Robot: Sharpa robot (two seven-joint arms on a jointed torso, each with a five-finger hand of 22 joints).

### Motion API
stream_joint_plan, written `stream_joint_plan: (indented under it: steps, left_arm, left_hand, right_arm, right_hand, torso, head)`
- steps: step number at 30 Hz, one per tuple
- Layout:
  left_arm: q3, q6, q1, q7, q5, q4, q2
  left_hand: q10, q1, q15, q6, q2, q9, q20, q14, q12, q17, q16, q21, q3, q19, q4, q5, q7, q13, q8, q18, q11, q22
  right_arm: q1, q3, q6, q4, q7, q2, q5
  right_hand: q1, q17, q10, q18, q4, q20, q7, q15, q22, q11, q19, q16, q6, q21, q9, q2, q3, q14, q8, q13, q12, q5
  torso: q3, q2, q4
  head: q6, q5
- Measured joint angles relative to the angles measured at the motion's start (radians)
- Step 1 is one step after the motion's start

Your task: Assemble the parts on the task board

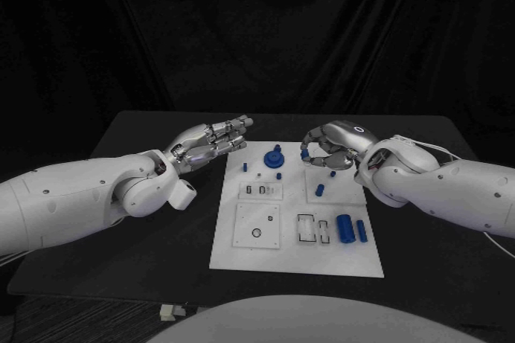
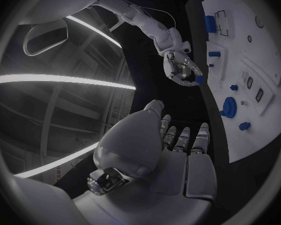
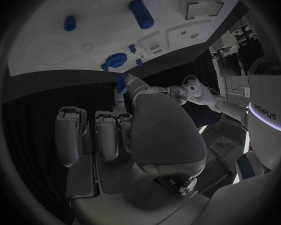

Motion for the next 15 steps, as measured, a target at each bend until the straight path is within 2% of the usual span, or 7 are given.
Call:
stream_joint_plan:
  steps: [7, 15]
  left_arm:
    - [0.0, 0.002, 0.0, -0.003, 0.0, -0.002, 0.005]
    - [0.0, 0.004, 0.0, -0.006, 0.0, -0.002, 0.007]
  left_hand:
    - [0.0, 0.0, 0.0, 0.0, 0.0, 0.0, 0.0, 0.0, 0.0, 0.0, 0.0, 0.0, 0.0, 0.0, 0.0, 0.0, 0.0, 0.0, 0.0, 0.0, 0.0, 0.0]
    - [0.0, 0.0, 0.0, 0.0, 0.0, 0.0, 0.0, 0.0, 0.0, 0.0, 0.0, 0.0, 0.0, 0.0, 0.0, 0.0, 0.0, 0.0, 0.0, 0.0, 0.0, 0.0]
  right_arm:
    - [-0.019, 0.0, 0.016, 0.011, -0.042, 0.061, -0.044]
    - [-0.049, 0.0, 0.028, 0.017, -0.122, 0.091, -0.103]
  right_hand:
    - [-0.007, 0.0, 0.0, 0.0, -0.003, 0.0, 0.0, 0.003, 0.0, 0.0, 0.0, 0.0, 0.0, -0.018, 0.0, -0.005, -0.003, 0.003, 0.0, 0.0, 0.0, -0.004]
    - [-0.008, 0.0, 0.0, 0.0, -0.014, 0.0, 0.003, 0.007, 0.001, 0.0, 0.0, 0.0, 0.007, -0.041, 0.0, -0.006, -0.003, -0.001, 0.0, 0.0, 0.0, 0.012]
  torso:
    - [0.0, 0.0, 0.0009]
    - [0.0005, 0.001, 0.0016]
  head:
    - [0.0, 0.004]
    - [0.0, 0.015]
